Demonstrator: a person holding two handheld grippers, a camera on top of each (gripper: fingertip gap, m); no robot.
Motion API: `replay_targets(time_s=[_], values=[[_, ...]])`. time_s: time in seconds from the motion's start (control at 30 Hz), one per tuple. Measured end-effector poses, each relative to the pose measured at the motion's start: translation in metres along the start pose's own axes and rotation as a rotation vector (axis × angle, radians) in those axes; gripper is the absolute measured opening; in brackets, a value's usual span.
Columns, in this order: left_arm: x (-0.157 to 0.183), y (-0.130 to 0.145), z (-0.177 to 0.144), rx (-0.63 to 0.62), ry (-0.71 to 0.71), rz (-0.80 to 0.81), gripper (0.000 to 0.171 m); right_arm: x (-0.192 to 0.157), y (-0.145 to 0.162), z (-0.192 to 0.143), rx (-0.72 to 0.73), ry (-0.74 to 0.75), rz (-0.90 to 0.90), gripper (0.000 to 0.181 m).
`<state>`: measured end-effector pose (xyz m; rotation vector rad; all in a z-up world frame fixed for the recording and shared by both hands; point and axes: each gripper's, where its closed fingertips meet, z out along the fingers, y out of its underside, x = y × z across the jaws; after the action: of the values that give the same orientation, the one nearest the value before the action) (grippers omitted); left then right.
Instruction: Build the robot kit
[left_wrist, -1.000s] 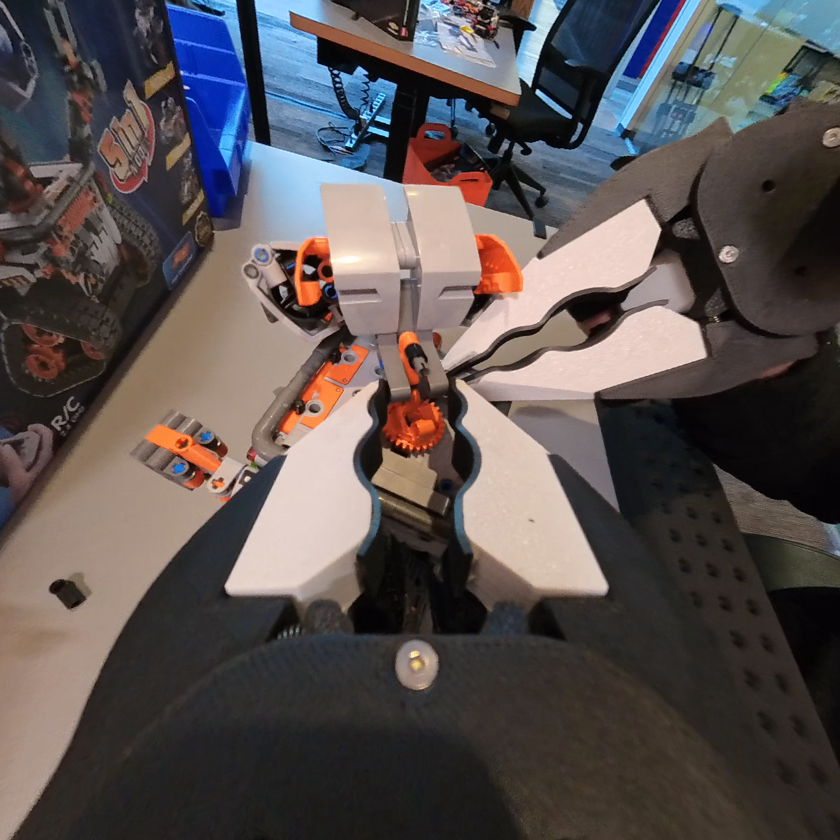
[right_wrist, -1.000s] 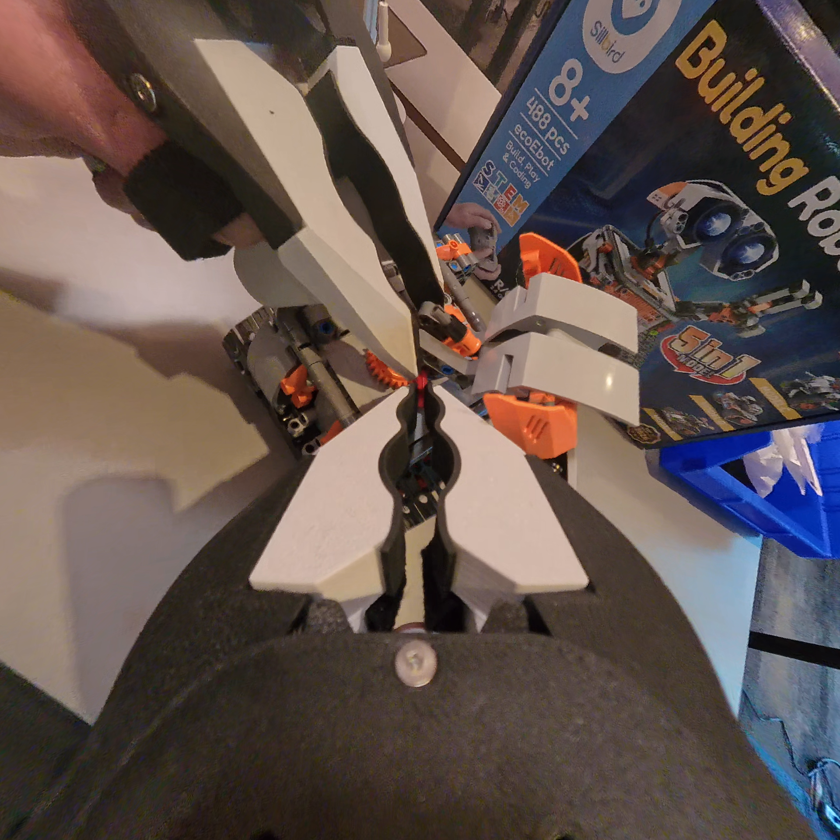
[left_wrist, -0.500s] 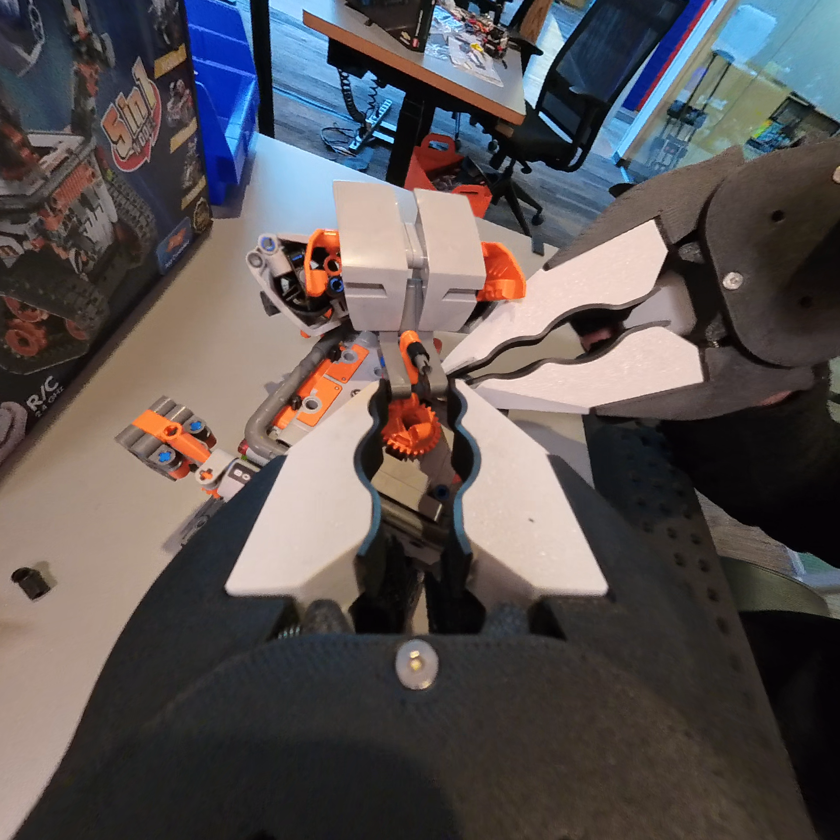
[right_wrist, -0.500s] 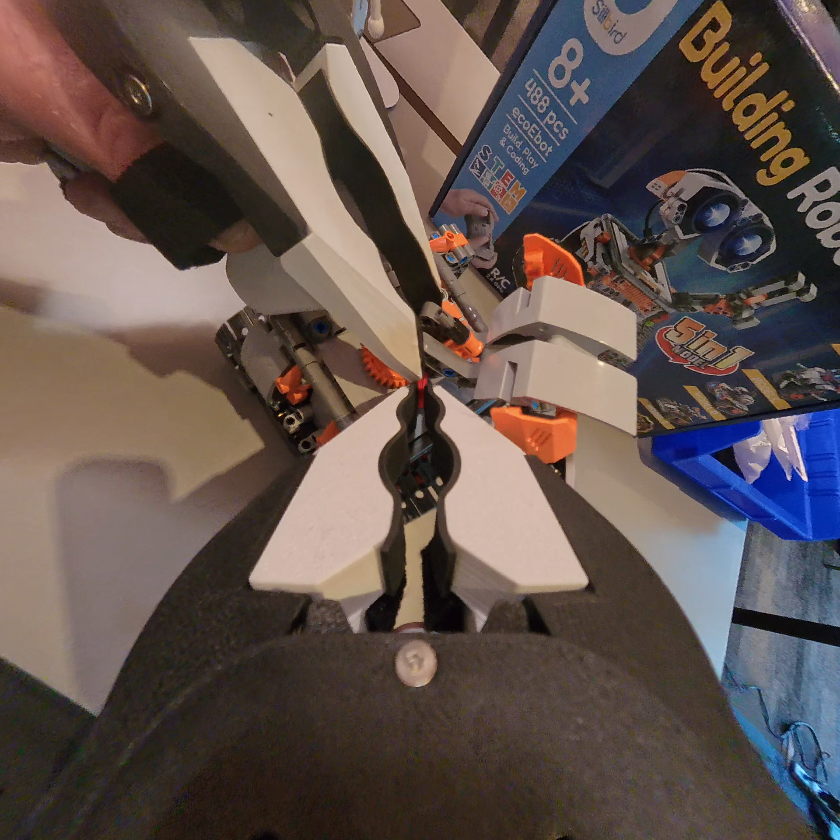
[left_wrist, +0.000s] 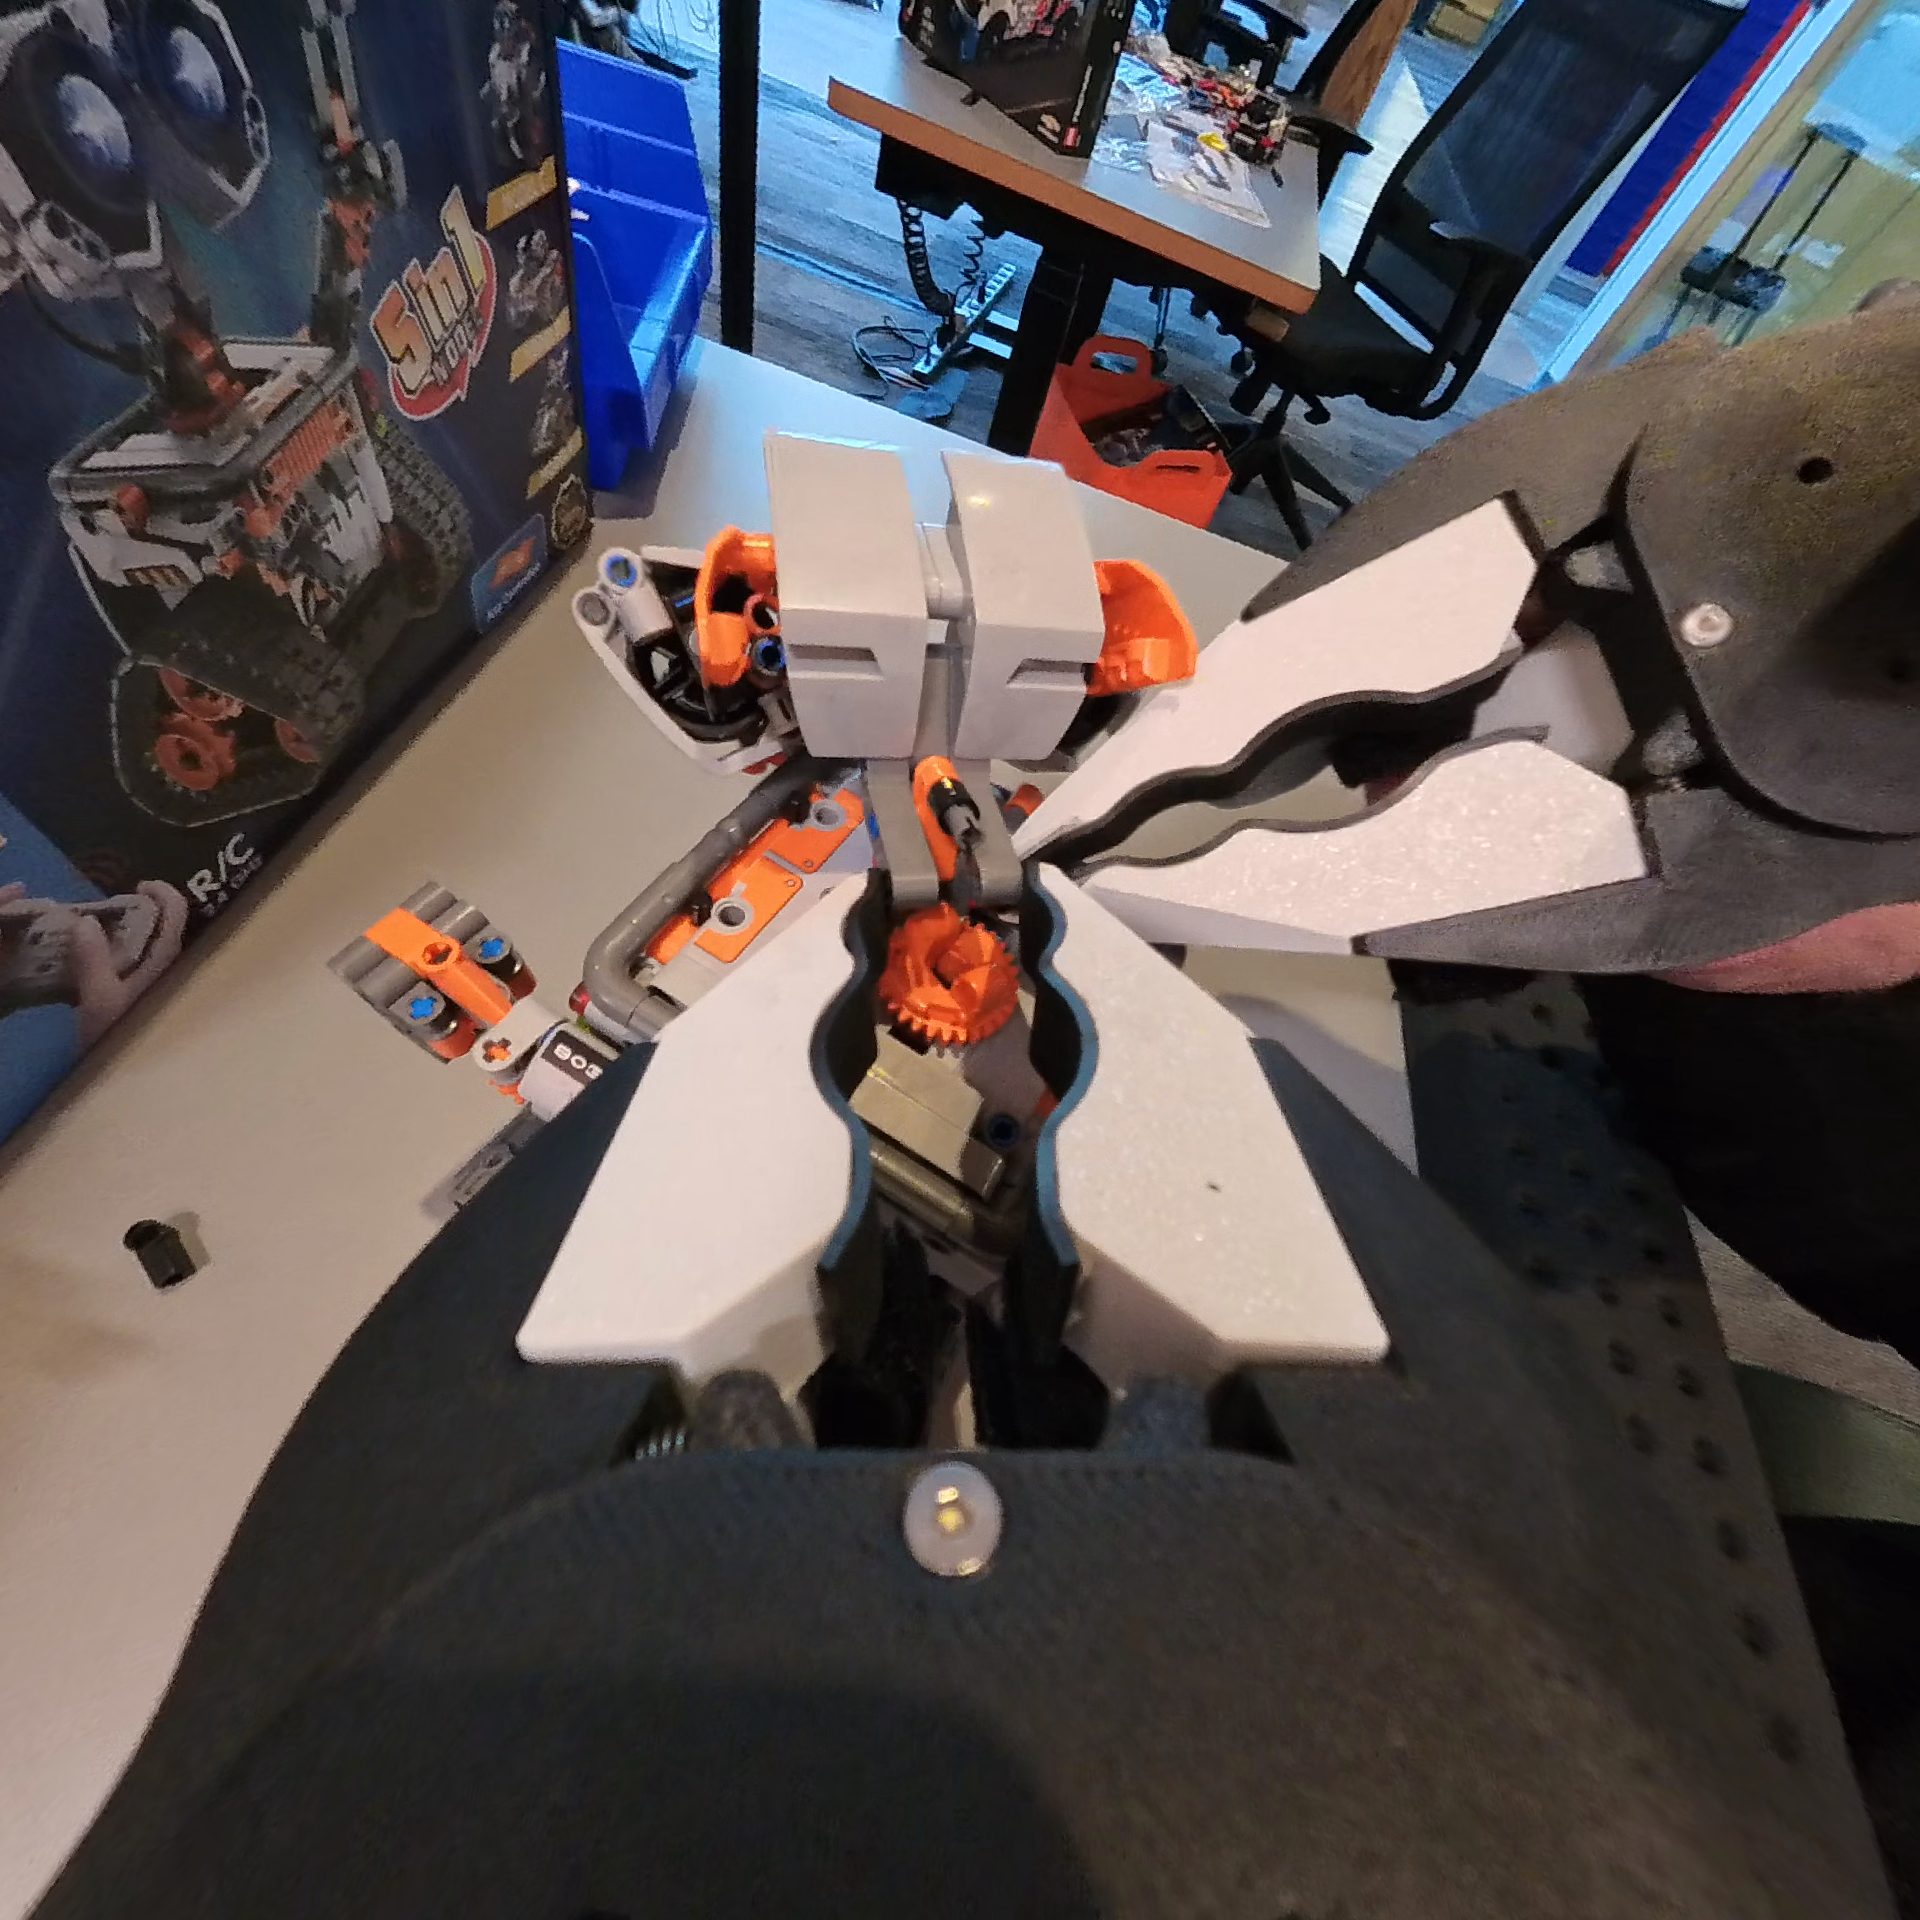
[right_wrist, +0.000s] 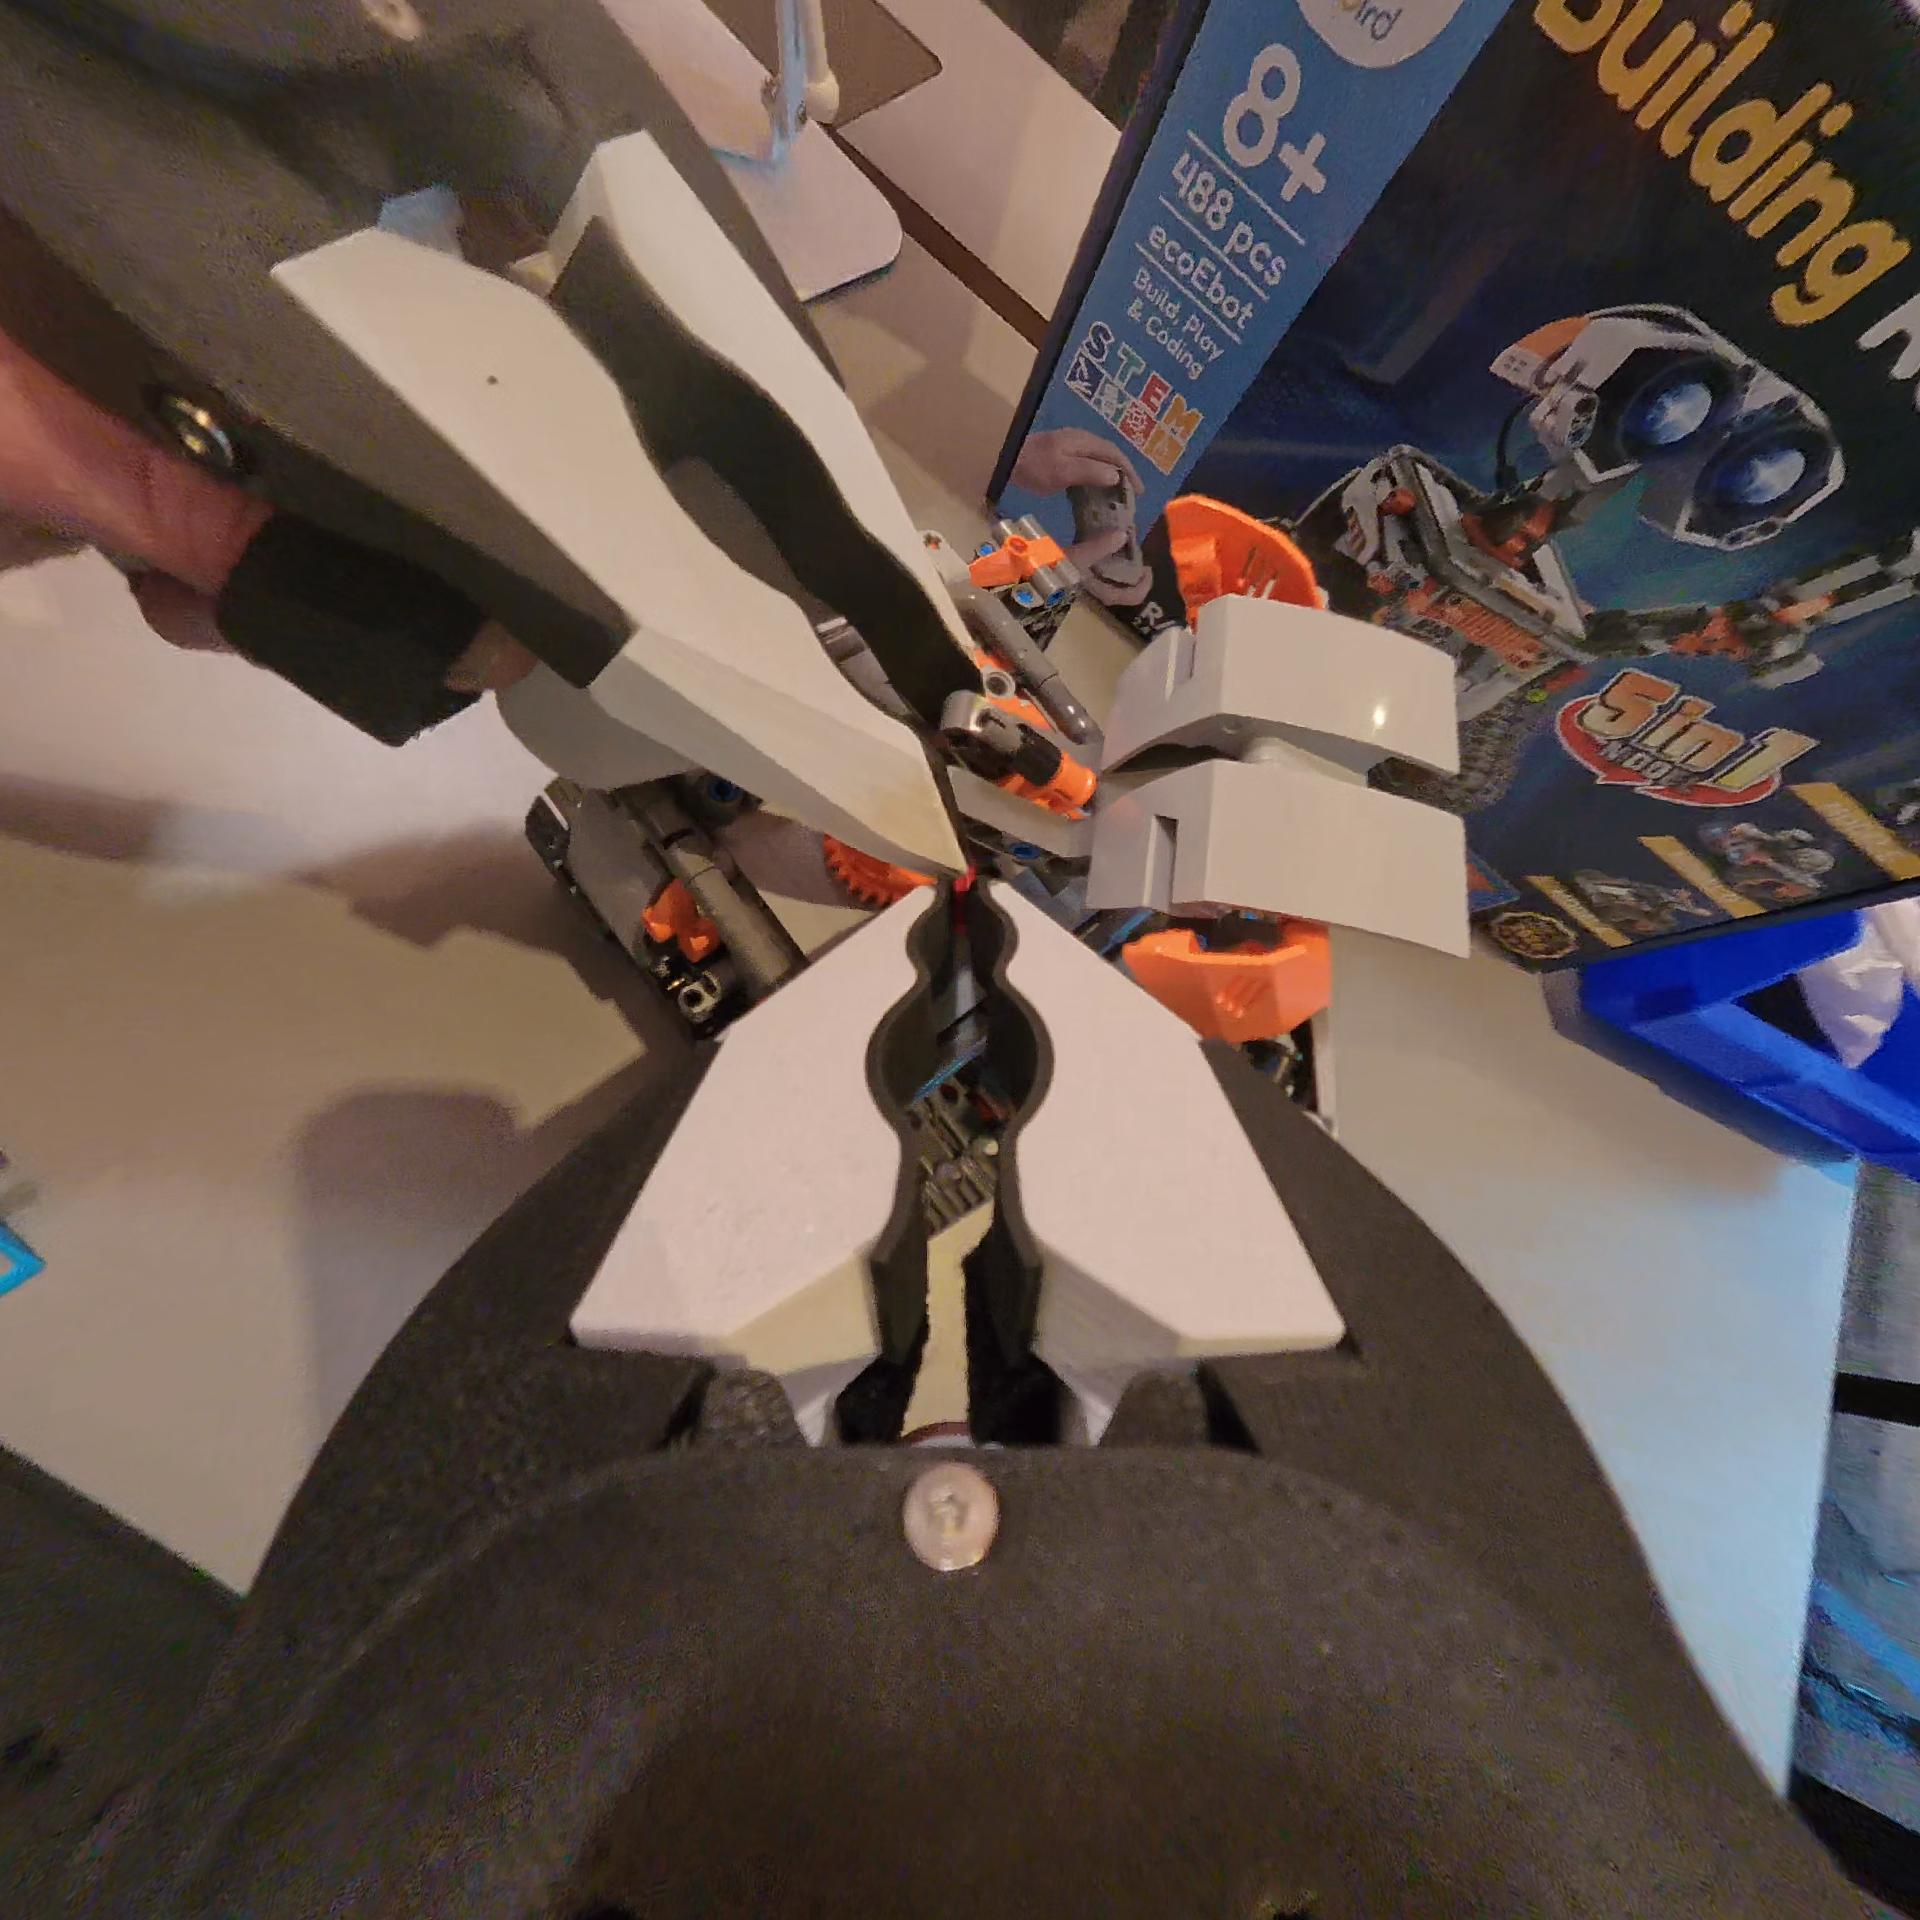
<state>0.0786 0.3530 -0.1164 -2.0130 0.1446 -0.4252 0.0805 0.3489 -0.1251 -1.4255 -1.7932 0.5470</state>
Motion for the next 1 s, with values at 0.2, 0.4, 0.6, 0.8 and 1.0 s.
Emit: replay_targets(time_s=[0.2, 0.4, 0.6, 0.8, 1.0], values=[[-0.0005, -0.0010, 0.0004, 0.021, -0.075, 0.040, 0.024, 0.0013, 0.0005, 0.0006, -0.009, -0.008, 0.070, 0.000], [-0.0012, -0.0019, -0.0005, 0.037, -0.122, 0.063, 0.023, 0.0015, -0.0006, 0.0015, -0.006, 0.013, 0.120, 0.000], [-0.0017, -0.0013, -0.0010, 0.078, -0.107, 0.014, 0.023, 0.0009, -0.0020, 0.0025, 0.033, 0.011, 0.164, 0.000], [-0.0035, -0.0024, -0.0005, 0.109, -0.135, 0.016, 0.023, 0.0026, -0.0032, 0.0033, 0.070, 0.041, 0.205, 0.000], [-0.0043, -0.0019, -0.0010, 0.140, -0.152, 0.010, 0.023, 0.0024, -0.0044, 0.0043, 0.138, 0.052, 0.268, 0.000]])
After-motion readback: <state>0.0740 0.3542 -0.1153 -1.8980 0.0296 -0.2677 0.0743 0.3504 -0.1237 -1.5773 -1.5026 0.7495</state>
